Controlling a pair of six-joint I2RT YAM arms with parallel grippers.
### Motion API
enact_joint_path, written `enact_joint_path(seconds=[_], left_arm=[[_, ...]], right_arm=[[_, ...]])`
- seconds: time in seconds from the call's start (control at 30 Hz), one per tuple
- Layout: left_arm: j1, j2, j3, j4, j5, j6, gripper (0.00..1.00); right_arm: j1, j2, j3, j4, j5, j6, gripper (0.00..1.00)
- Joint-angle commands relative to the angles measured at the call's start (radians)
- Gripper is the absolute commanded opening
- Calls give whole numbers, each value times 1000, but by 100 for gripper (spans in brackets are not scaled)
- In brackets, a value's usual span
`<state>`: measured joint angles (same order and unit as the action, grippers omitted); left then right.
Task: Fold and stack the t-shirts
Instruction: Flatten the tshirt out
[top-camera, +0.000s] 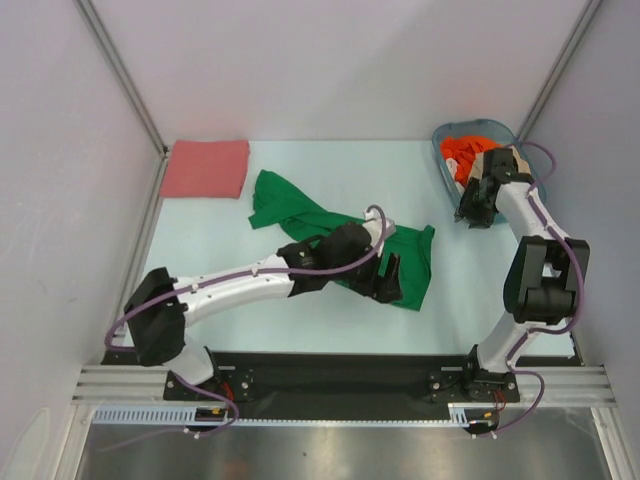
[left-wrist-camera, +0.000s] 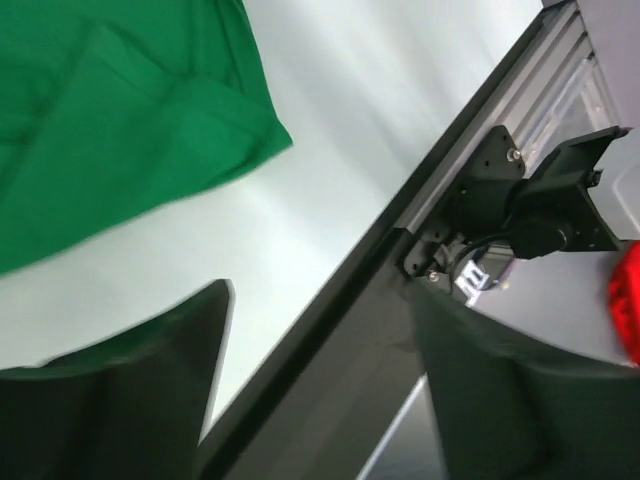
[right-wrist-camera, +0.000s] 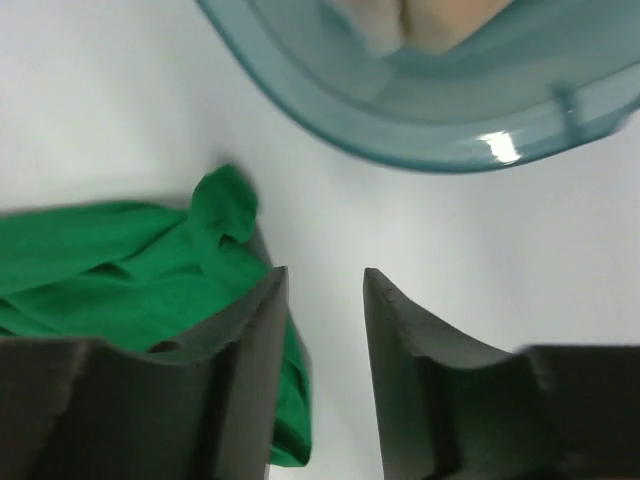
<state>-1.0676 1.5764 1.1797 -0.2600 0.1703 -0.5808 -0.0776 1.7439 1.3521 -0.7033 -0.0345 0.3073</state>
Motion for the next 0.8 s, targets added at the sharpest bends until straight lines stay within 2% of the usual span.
enact_joint_path(seconds=[0.0, 0.03, 0.1, 0.17, 0.2, 0.23, 0.3, 0.37, 0.5, 0.53, 0.77], left_arm=[[52, -108, 154, -45, -41, 82, 85], [70, -124, 169, -105, -51, 100, 89], [156, -162, 195, -151, -45, 125, 89], [286, -191, 181, -191, -16, 119, 80], [334, -196, 170, -196, -5, 113, 77], [425, -196, 161, -202, -2, 113, 69], [509, -175, 143, -205, 23, 113, 61], [615, -144, 135, -190, 46, 105, 53], [756, -41, 104, -113, 155, 18, 47], [793, 8, 98, -96, 188, 4, 45], [842, 238, 136, -68, 132, 4, 32]], right_arm=[[18, -52, 82, -71, 90, -77, 49], [25, -61, 87, -73, 81, -74, 57], [48, -84, 107, -88, 73, -68, 60], [103, -102, 99, -96, 12, -47, 62], [123, -141, 84, -87, -25, -28, 67], [163, -162, 56, -69, -72, -16, 70], [211, -214, -43, -4, -139, 53, 73], [278, -276, -126, 101, -224, 93, 69], [369, -244, -217, 145, -212, 124, 68], [377, -225, -228, 145, -215, 133, 65], [400, -124, -234, 134, -197, 101, 54]])
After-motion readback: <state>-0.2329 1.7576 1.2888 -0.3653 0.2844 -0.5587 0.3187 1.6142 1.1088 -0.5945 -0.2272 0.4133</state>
